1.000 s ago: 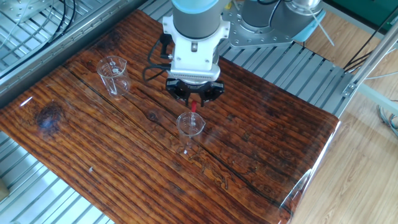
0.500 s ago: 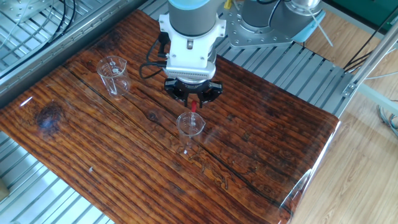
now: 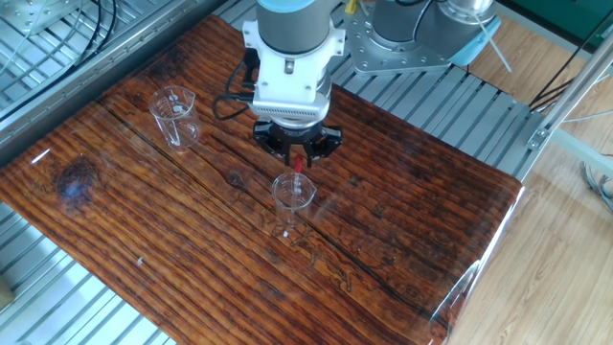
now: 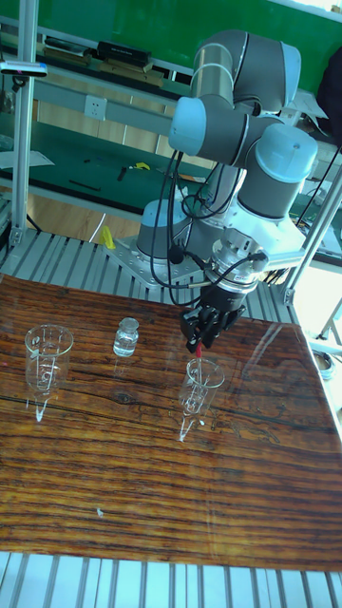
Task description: Transfer liquid using a dropper
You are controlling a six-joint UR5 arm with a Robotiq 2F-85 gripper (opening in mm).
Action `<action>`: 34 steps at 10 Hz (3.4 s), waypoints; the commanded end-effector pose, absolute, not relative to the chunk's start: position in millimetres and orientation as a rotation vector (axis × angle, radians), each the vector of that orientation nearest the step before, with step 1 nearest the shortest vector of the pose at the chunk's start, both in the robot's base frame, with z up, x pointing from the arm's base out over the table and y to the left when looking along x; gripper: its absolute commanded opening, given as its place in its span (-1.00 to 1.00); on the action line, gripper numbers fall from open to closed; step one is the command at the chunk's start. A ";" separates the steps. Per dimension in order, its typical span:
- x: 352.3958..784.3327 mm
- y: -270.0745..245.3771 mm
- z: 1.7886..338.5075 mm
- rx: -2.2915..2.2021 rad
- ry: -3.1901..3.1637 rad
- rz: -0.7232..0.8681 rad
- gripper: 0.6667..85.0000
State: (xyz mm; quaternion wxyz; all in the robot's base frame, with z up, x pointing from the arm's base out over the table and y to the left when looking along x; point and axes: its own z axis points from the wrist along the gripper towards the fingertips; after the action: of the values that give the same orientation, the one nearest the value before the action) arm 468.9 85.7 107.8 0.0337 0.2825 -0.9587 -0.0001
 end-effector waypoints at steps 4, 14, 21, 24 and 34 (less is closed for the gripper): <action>466.3 87.2 107.0 0.852 -2.961 -0.040 -0.16; 468.3 88.8 106.4 0.859 -2.974 -0.059 -0.23; 473.1 91.8 106.6 0.876 -2.987 -0.076 -0.23; 475.5 90.4 113.7 0.910 -3.001 -0.109 -0.23; 476.2 89.6 115.2 0.958 -3.102 -0.165 -0.23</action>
State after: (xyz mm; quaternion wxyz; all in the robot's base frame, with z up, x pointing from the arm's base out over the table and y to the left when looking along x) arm 481.1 90.8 112.1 -0.0497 0.2971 -0.9524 -0.0471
